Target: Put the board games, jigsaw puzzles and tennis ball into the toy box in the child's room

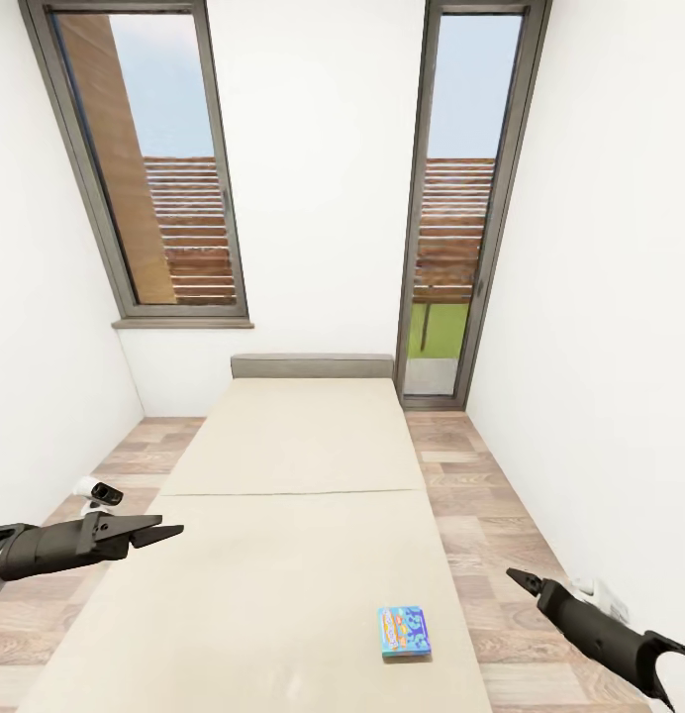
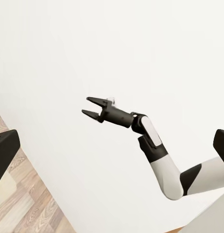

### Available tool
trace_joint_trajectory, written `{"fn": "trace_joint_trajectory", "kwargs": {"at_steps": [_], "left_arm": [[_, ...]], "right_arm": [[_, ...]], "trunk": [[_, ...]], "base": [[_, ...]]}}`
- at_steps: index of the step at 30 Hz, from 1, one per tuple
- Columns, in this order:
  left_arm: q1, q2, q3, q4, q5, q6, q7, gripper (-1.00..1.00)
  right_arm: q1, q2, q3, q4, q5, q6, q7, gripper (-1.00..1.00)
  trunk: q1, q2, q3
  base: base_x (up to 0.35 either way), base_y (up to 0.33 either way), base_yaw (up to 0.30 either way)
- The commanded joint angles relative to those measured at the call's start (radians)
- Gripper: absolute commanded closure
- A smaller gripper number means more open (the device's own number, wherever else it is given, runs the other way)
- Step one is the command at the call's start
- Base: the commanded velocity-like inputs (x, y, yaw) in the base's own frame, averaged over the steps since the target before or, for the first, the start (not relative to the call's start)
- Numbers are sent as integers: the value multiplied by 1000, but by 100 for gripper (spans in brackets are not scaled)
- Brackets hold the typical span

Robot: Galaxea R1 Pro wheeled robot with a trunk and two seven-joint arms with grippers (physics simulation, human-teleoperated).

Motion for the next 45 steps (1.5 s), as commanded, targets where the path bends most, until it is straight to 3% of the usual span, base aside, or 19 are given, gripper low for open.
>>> {"fn": "trace_joint_trajectory", "kwargs": {"at_steps": [1, 6, 7, 8, 9, 10, 12, 16, 20, 34, 38, 42, 45], "left_arm": [[-1, 0, 0, 0, 0, 11, -3, -100], [-1, 1, 0, 0, 0, 11, -3, -100], [-1, 1, 0, -1, 0, 11, -3, -100], [-1, 1, 0, 0, 0, 11, -3, -100], [-1, 2, -1, 0, 0, 11, -3, -100], [-1, 2, -1, 0, 0, 11, -3, -100], [-1, 2, -1, 0, 0, 11, -3, -100], [-1, 2, -2, 0, 0, 11, -3, -100], [-1, 2, -2, 0, 0, 11, -3, -100], [-12, 4, 7, 0, 0, 10, -3, -100], [-18, 7, 9, 1, -22, 10, -3, -100], [-40, 8, 10, 1, -43, 10, 13, -100], [-52, 7, 14, 2, -51, 10, 59, -100]], "right_arm": [[-9, -1, 14, -1, -6, 7, -25, -100], [-82, 5, 180, 5, -7, 52, -265, -100], [-98, 13, 232, 6, -7, 54, -334, -100], [-106, 20, 256, 6, -6, 54, -368, -100], [-121, 41, 299, 8, -5, 53, -432, -100], [-129, 53, 315, 9, -5, 52, -462, -100], [-151, 109, 355, 20, -6, 49, -551, -100], [-164, 157, 380, 46, -3, 44, -601, -100], [-168, 172, 388, 50, -2, 38, -619, -100], [-205, 173, 394, 94, -2, 9, -631, -100], [-229, 175, 395, 116, -2, 12, -633, -100], [-275, 178, 402, 136, 16, 17, -646, -100], [-338, 177, 426, 199, 55, 18, -670, -100]], "trunk": [[1, -2, -2], [1, -2, -2], [1, -2, -2], [1, -2, -2], [1, -2, -2], [1, -2, -2], [1, -2, -2], [1, -2, -2], [1, -2, -2], [1, -2, -12], [1, -2, -18], [1, -2, -24], [1, -2, -29]], "base": [[0, 0, 0], [0, 0, 0], [0, 0, 0], [0, 0, 0], [0, 0, 0], [0, 0, 0], [0, 0, 0], [0, 0, 0], [0, 0, 0], [0, 0, 0], [0, 0, 0], [0, 0, 0], [0, 0, 0]]}}
